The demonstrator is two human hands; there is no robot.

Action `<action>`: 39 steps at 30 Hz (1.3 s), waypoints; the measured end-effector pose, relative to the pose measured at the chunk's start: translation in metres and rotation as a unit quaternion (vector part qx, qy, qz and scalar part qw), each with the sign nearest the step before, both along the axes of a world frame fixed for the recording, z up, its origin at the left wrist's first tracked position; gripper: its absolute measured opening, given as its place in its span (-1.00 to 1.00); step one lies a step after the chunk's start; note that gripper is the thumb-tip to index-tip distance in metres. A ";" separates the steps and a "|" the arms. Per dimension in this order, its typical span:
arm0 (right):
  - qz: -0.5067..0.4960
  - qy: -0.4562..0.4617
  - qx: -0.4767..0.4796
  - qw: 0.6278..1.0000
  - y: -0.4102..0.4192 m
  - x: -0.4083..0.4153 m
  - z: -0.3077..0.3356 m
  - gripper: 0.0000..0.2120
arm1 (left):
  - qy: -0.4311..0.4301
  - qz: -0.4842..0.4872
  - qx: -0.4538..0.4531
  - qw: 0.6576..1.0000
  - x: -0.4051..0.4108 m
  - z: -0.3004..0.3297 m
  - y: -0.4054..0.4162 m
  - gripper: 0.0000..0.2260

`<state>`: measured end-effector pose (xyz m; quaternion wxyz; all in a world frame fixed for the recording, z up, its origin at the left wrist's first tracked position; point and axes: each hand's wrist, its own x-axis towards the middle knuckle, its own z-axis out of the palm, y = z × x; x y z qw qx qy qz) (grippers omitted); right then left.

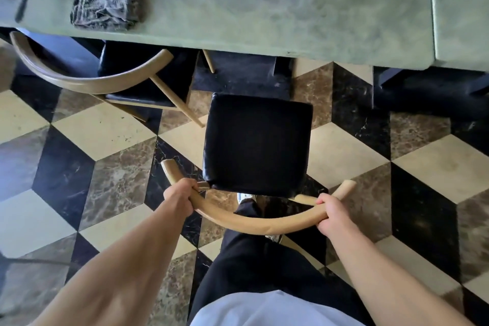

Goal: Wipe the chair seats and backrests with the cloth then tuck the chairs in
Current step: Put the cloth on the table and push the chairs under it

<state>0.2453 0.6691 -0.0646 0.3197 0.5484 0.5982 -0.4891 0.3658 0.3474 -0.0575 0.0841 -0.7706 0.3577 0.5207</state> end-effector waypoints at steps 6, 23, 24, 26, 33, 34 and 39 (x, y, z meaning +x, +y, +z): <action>-0.028 0.019 -0.024 0.999 -0.020 -0.034 0.020 -0.83 | 0.031 0.016 -0.029 0.999 -0.040 0.014 -0.019 -0.74; -0.048 0.093 -0.032 0.994 -0.072 -0.166 0.035 -0.50 | 0.122 0.004 -0.021 0.992 -0.173 0.024 -0.068 -0.85; -0.051 0.093 -0.031 0.994 -0.077 -0.175 0.034 -0.49 | 0.123 0.003 -0.020 0.992 -0.182 0.023 -0.072 -0.86; -0.049 0.097 -0.034 0.994 -0.084 -0.187 0.029 -0.45 | 0.122 0.014 -0.025 0.992 -0.195 0.019 -0.080 -0.85; -0.062 0.103 -0.036 0.992 -0.105 -0.214 0.015 -0.40 | 0.132 0.032 -0.048 0.990 -0.219 0.006 -0.107 -0.76; -0.058 0.101 -0.037 0.993 -0.110 -0.218 0.015 -0.40 | 0.132 0.029 -0.045 0.990 -0.223 0.006 -0.111 -0.75; -0.050 0.111 -0.042 0.992 -0.121 -0.234 0.013 -0.46 | 0.138 0.039 -0.042 0.989 -0.232 0.004 -0.120 -0.76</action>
